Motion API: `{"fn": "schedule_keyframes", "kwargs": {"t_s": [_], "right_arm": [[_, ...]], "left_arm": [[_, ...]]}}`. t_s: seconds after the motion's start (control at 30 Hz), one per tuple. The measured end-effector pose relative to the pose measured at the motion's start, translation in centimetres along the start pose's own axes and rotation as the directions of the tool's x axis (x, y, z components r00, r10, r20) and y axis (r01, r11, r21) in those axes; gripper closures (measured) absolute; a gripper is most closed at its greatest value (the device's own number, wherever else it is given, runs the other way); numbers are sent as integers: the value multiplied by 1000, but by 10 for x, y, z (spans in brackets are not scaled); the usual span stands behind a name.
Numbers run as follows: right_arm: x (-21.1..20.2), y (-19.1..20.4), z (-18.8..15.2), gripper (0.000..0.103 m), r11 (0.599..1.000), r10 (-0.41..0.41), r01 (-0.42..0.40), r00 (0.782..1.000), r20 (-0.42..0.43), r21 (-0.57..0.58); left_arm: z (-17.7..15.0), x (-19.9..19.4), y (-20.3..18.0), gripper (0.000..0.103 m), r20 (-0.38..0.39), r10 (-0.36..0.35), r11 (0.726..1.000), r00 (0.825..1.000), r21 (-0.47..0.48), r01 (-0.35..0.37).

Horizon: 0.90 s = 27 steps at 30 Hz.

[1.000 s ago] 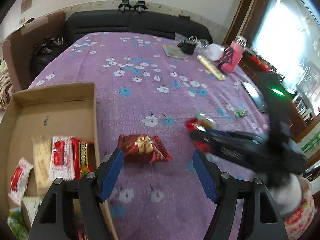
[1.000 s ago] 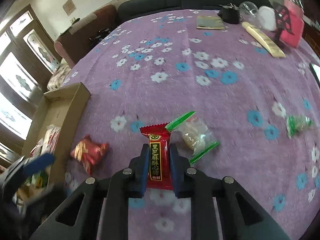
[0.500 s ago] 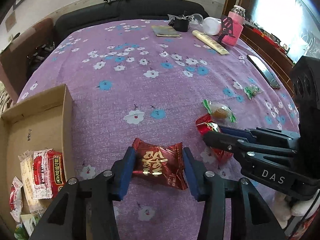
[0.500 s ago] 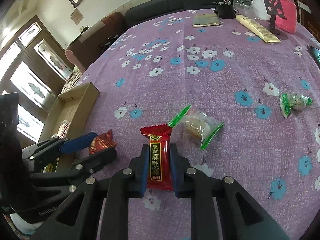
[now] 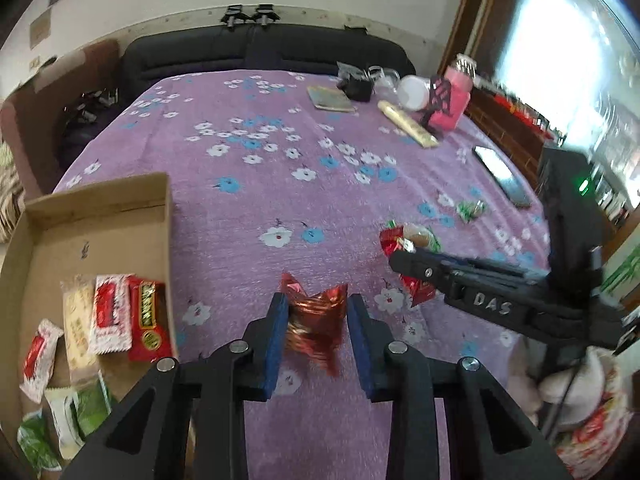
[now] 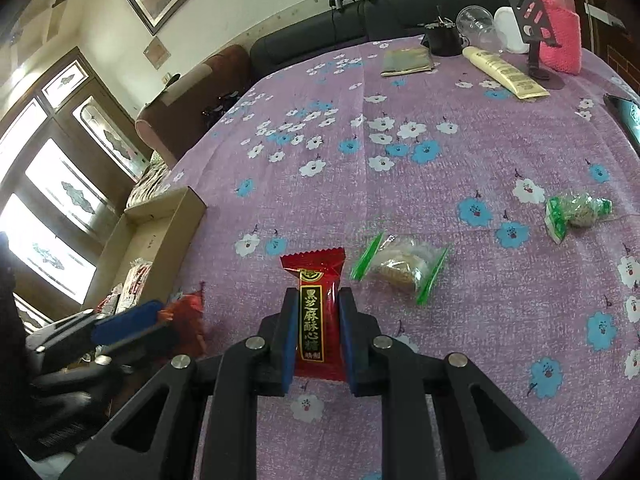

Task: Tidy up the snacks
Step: 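Carry both red snacks over the cardboard tray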

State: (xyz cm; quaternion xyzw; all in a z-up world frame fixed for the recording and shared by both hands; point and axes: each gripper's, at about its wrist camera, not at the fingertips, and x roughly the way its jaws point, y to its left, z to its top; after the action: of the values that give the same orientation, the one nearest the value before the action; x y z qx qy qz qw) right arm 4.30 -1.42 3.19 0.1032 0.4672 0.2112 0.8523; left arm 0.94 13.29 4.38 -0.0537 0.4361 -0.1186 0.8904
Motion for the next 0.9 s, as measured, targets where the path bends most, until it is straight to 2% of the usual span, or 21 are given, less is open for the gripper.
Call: {"fn": "schedule_keyframes", "kwargs": {"t_s": [0.1,0.17,0.27,0.43,0.47,0.53,0.73,0.9], "right_arm": [[1,0,-3,85,1000,4,-4,1000,-8,10],[0,0,-6,85,1000,4,-4,1000,-4,12],[-2,-2,-9,85,1000,4,-4,1000,1,24],[-1,-8,-11,85,999,2,-2,1000,-1,41],[-1,-8,-11,85,999,1,-1,1000,2,39],[-2,-8,-11,85,999,2,-2,1000,6,35],[-5,-8,-11,85,999,8,-8,1000,19,31],[-12,0,-10,85,1000,15,-15,999,38,14]], "left_arm": [[-3,2,7,65,-24,-2,1000,1000,-21,2],[-7,9,6,47,-45,10,1000,999,-23,-11],[-9,24,-3,39,-63,33,999,997,5,-32],[-11,53,-29,40,-118,76,992,990,107,-64],[-13,56,-33,52,-126,79,991,989,117,-64],[-16,56,-37,53,-112,75,990,991,128,-61],[-16,27,-27,54,-45,30,997,999,68,-27],[-15,-15,1,54,27,17,1000,999,-20,-16]]}}
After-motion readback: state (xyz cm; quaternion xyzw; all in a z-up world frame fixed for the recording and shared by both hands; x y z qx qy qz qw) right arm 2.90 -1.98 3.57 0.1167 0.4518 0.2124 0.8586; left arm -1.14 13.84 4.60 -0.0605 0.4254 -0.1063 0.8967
